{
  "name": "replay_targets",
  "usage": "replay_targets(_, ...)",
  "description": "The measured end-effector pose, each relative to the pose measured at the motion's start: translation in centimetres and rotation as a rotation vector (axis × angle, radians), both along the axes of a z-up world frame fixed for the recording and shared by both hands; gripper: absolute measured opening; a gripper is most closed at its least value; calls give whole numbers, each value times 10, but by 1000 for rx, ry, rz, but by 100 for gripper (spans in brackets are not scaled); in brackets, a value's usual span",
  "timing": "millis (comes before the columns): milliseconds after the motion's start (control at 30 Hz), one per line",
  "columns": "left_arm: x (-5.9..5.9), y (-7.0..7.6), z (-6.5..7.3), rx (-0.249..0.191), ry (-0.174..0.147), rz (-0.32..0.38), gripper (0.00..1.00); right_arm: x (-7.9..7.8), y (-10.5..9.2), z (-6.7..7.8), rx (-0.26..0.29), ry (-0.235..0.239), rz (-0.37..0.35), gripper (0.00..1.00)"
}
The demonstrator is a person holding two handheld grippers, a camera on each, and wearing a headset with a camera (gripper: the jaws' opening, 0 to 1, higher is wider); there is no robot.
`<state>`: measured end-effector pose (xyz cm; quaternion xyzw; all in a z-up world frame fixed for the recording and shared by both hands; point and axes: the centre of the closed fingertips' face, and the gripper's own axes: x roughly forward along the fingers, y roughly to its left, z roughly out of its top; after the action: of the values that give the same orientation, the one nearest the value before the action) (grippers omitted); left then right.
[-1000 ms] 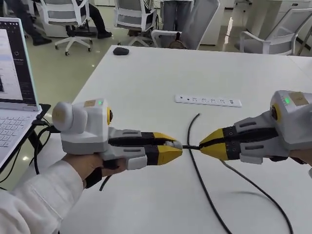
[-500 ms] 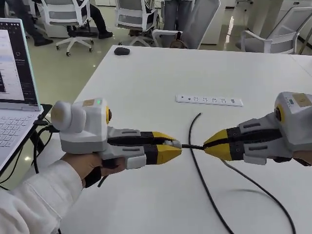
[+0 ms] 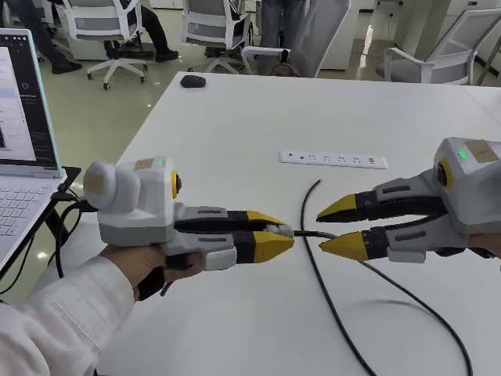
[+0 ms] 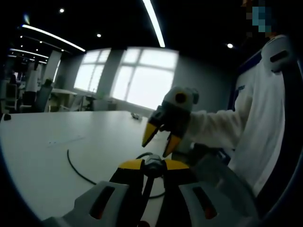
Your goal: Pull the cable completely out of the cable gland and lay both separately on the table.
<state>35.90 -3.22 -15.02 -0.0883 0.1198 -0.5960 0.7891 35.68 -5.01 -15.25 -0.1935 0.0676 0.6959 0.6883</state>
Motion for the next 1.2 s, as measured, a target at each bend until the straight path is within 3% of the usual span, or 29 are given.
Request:
replay_targets(300,0,-1,1,-6,2,2,16,-1,12,0,3,-8,33,16)
replay_targets(533,-1,0,1,-9,4,7,16,-5,18,-2,5,1,53,6)
replay_targets(733,-1,1,1,-12,4,6,16,-4,18,-4,9,18,51,5)
replay_targets(1200,0,13,-1,-13,12,22,16,2,-6,-15,-23,28,-11,4)
